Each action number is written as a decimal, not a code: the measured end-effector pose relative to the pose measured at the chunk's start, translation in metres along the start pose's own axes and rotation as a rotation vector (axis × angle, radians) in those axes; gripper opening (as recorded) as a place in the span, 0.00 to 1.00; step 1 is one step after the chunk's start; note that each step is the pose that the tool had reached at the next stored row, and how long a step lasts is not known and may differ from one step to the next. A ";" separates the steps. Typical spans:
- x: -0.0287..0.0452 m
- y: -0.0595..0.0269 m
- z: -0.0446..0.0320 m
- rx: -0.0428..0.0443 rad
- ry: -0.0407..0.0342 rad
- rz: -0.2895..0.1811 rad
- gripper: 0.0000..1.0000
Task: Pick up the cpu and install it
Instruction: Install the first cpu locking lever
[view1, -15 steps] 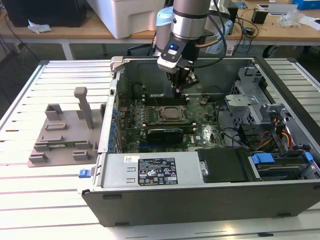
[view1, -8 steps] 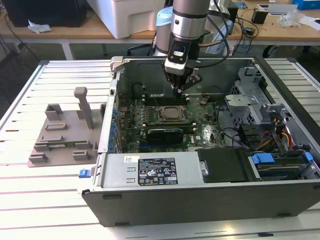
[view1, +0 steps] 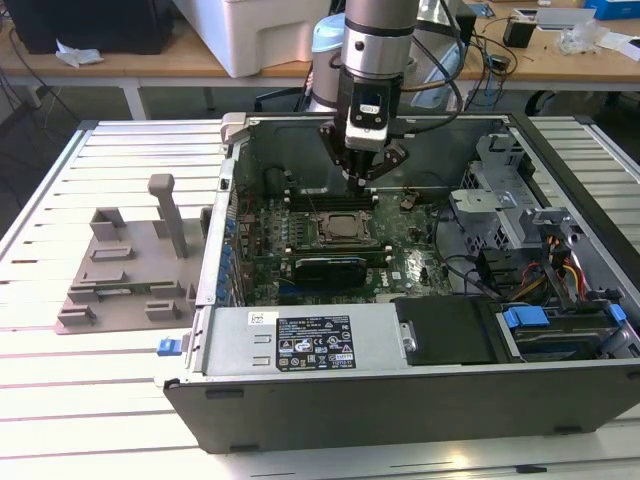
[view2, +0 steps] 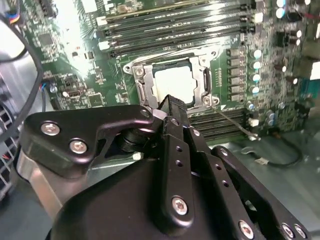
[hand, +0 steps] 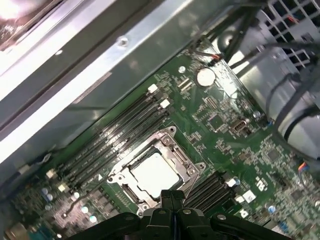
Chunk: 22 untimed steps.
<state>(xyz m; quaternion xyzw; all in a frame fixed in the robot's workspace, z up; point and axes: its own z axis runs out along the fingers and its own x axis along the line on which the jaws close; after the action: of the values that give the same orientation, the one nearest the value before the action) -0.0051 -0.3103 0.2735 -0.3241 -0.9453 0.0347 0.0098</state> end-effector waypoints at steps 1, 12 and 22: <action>0.0000 0.0000 0.0000 -0.0001 -0.0012 -0.017 0.11; 0.0000 0.0000 0.0000 -0.0530 0.0175 -0.295 0.11; 0.0000 0.0000 0.0000 -0.0499 0.0082 -0.497 0.11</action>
<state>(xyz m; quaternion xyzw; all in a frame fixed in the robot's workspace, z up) -0.0051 -0.3103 0.2735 -0.0820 -0.9965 0.0066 0.0139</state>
